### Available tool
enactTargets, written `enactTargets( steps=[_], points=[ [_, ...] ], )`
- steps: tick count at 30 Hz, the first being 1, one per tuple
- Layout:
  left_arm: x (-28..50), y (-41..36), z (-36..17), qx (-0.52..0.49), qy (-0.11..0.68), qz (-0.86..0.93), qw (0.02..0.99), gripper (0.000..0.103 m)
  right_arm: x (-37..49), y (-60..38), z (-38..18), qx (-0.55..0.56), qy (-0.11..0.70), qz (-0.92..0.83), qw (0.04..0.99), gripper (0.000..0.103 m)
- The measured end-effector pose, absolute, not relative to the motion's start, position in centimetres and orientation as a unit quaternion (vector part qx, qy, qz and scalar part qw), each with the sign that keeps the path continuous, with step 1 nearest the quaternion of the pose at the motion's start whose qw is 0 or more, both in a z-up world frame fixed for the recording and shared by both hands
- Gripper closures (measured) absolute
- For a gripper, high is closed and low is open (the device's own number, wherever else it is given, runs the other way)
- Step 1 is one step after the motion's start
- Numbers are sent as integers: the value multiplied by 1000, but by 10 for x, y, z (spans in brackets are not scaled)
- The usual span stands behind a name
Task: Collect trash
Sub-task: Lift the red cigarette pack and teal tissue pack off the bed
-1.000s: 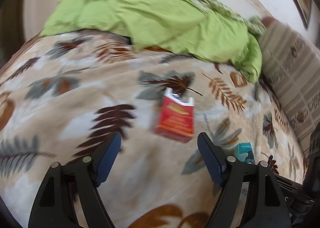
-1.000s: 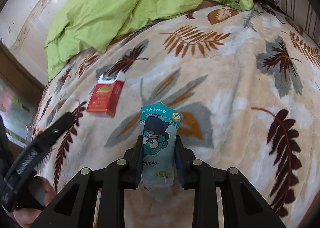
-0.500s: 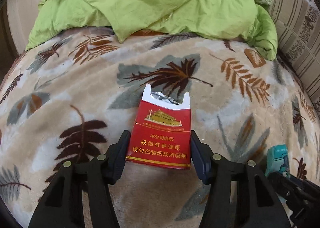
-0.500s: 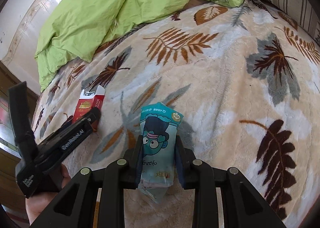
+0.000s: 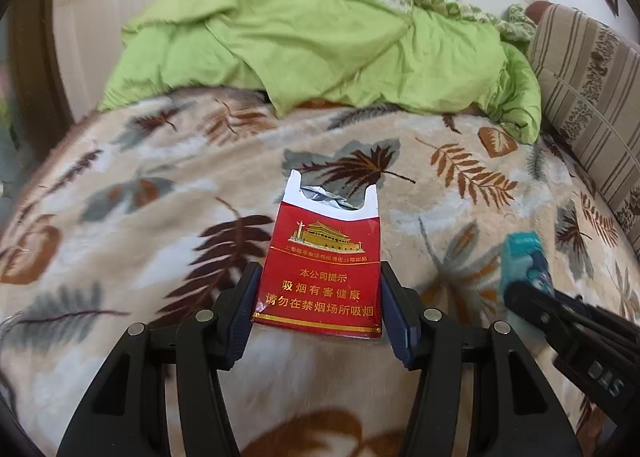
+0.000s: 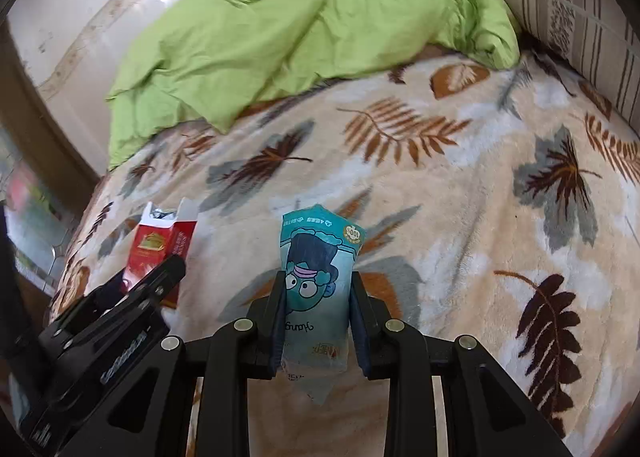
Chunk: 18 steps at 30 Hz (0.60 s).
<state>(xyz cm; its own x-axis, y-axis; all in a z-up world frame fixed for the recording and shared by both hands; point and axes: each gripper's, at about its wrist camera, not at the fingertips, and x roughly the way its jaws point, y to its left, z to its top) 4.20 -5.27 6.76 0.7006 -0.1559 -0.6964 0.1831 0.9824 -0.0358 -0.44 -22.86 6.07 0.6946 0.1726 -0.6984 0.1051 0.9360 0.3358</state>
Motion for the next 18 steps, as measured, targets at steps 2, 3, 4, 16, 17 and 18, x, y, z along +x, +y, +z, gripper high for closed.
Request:
enactTargets(
  steps=[2, 3, 4, 16, 17, 18],
  points=[
    [25, -47, 76, 20, 367, -84, 926, 47, -12, -224, 65, 168, 384, 24, 908, 73],
    [14, -45, 80, 23, 364, -79, 928, 47, -16, -222, 67, 163, 381, 26, 909, 73],
    [6, -43, 84, 26, 361, -76, 929, 47, -21, -221, 70, 161, 378, 30, 911, 73],
    [-111, -12, 92, 61, 340, -33, 938, 47, -106, -196, 78, 137, 362, 78, 919, 73],
    [-118, -10, 92, 61, 338, -29, 939, 47, -112, -195, 80, 135, 360, 81, 919, 73],
    [-123, -9, 90, 61, 338, -28, 939, 47, -119, -193, 80, 132, 359, 83, 920, 73]
  ],
)
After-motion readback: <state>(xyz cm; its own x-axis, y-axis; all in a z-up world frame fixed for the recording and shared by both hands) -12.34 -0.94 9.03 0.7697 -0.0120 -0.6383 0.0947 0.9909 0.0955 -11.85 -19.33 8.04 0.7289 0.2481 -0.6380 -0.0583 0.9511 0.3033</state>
